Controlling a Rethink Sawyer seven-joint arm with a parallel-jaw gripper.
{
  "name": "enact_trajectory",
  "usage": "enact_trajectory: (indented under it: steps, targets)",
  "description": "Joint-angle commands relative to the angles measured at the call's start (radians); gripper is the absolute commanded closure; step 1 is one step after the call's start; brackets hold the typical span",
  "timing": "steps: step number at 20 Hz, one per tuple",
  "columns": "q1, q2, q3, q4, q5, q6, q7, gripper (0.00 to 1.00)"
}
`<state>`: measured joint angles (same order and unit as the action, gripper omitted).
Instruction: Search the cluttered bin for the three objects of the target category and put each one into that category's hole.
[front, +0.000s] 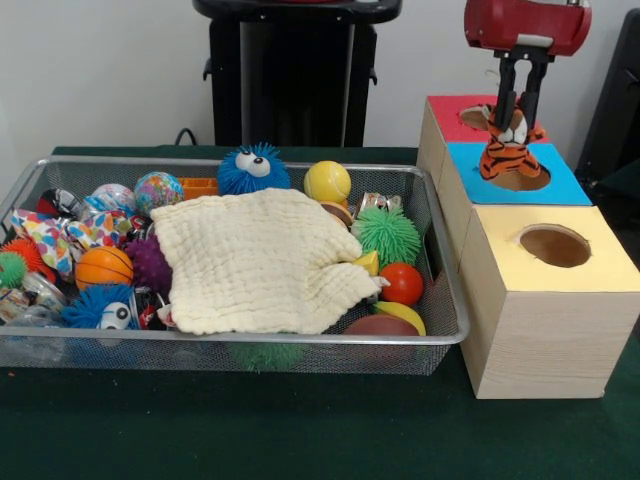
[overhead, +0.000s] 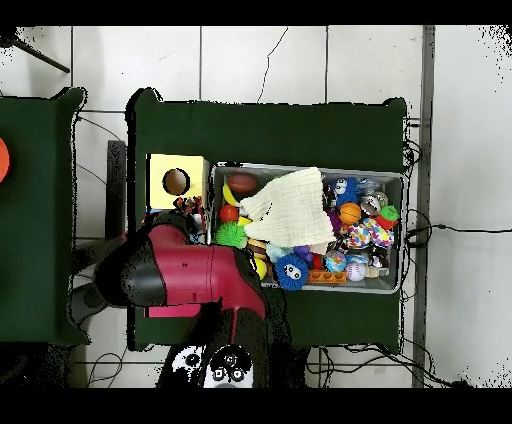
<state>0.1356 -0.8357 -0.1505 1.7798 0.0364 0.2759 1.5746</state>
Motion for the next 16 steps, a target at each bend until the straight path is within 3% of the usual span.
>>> enact_trajectory:
  steps: [1, 9, 16]
  targets:
    - [-0.031, 0.034, 0.004, 0.099, 0.043, 0.049, 0.235, 1.00]
    - [-0.027, 0.041, 0.001, 0.112, 0.041, 0.038, 0.229, 1.00]
    - [0.018, 0.057, -0.035, 0.136, 0.044, 0.041, 0.264, 1.00]
